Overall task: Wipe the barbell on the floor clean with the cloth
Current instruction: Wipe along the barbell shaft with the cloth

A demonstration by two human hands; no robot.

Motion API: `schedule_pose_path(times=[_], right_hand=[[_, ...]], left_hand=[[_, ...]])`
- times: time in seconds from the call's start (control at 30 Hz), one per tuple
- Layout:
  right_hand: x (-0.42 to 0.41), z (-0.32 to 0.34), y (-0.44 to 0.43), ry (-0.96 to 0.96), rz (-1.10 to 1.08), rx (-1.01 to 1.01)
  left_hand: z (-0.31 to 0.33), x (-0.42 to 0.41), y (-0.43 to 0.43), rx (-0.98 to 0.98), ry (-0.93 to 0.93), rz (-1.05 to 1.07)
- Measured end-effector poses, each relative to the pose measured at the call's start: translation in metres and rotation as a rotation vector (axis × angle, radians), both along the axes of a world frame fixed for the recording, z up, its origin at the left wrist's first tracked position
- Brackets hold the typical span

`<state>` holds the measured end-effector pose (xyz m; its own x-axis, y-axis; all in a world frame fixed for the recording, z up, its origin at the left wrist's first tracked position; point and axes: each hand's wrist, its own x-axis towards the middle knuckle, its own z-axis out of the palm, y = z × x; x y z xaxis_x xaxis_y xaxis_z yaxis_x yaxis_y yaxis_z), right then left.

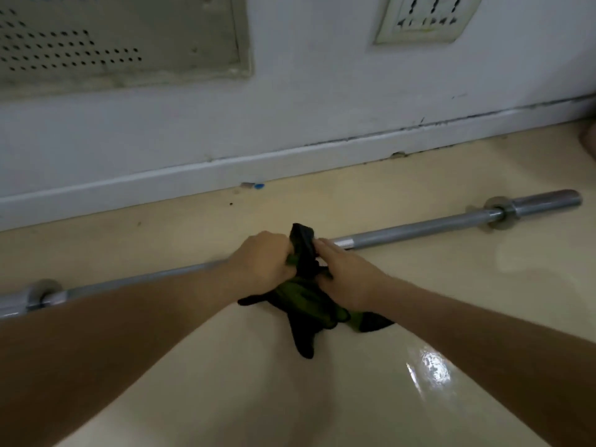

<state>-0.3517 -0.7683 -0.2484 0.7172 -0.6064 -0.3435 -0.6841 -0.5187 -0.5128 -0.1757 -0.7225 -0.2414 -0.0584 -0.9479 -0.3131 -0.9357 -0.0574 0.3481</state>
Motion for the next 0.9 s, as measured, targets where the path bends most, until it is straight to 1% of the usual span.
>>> schedule_pose_path(times=[0.07,0.1,0.13,0.17,0.23,0.27,0.33,0.4,0.47,0.5,0.6,0.7,0.77,0.9], right_hand=[[0.017,0.016,-0.003,0.185,0.202,-0.11],[0.025,0.021,-0.003,0.256,0.296,-0.169],[0.033,0.021,-0.003,0.329,0.376,-0.219],[0.041,0.019,-0.001,0.389,0.427,-0.274],[0.056,0.006,0.003,0.384,0.416,-0.398],[0.064,-0.003,0.006,0.354,0.346,-0.443],[0.075,-0.019,0.015,0.307,0.147,-0.465],[0.08,-0.032,0.024,0.232,0.027,-0.449],[0.083,-0.039,0.025,0.19,-0.009,-0.475],[0.084,-0.041,0.023,0.196,-0.008,-0.489],[0.084,-0.051,0.015,0.301,0.082,-0.526],[0.077,-0.056,0.017,0.282,0.115,-0.459],[0.068,-0.051,0.025,0.279,0.187,-0.47],[0.054,-0.029,0.047,0.277,0.232,-0.388]], left_hand=[[0.002,0.037,0.033,0.075,-0.085,0.074],[0.0,0.054,0.049,0.073,-0.14,0.129],[-0.002,0.068,0.064,0.005,-0.179,0.184],[-0.005,0.075,0.074,-0.124,-0.21,0.218],[-0.013,0.076,0.084,-0.329,-0.259,0.185],[-0.018,0.071,0.086,-0.39,-0.257,0.13],[-0.028,0.054,0.088,-0.44,-0.211,0.0],[-0.041,0.036,0.085,-0.397,-0.184,-0.068],[-0.047,0.028,0.077,-0.315,-0.21,-0.043],[-0.047,0.026,0.073,-0.304,-0.226,-0.023],[-0.048,0.027,0.063,-0.309,-0.238,-0.002],[-0.046,0.028,0.059,-0.29,-0.168,0.018],[-0.045,0.023,0.061,-0.263,-0.133,0.041],[-0.048,0.006,0.084,-0.211,-0.174,0.022]])
